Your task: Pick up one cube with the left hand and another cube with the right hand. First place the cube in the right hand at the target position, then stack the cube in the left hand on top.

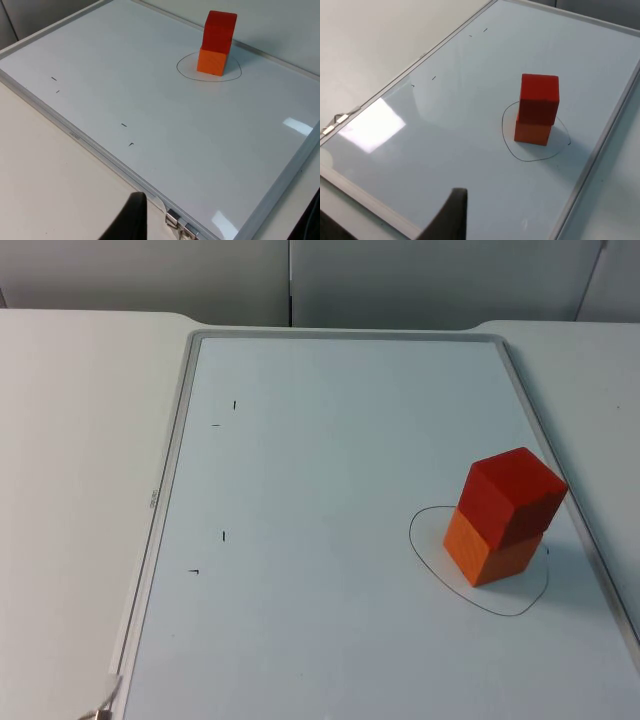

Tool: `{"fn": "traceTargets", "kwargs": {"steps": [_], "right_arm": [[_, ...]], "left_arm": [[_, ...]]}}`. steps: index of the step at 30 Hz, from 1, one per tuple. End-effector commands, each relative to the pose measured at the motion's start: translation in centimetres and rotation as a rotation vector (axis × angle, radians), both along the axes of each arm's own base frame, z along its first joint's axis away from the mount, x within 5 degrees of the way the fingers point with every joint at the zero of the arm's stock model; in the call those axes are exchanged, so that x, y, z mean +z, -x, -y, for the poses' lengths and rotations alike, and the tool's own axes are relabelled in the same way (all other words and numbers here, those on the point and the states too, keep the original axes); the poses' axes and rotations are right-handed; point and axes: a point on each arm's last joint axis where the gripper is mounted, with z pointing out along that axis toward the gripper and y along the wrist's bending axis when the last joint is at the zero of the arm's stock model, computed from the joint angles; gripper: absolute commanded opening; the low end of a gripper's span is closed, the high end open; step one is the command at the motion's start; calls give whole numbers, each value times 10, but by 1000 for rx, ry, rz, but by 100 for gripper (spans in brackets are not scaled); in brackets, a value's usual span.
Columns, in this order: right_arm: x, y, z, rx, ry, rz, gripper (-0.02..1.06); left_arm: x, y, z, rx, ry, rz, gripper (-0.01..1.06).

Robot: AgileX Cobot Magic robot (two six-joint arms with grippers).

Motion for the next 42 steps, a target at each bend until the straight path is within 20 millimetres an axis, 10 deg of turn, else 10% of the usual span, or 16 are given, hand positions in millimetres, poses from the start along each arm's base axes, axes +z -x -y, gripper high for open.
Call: {"fn": "traceTargets", "kwargs": {"steps": [1, 42], "right_arm": [[-1, 0, 0, -4, -9, 1, 104], [-1, 1, -2, 31, -8, 2, 104]], "left_arm": [[-1, 0, 1, -7, 13, 2, 105], [-1, 0, 1, -7, 13, 2, 105]]}}
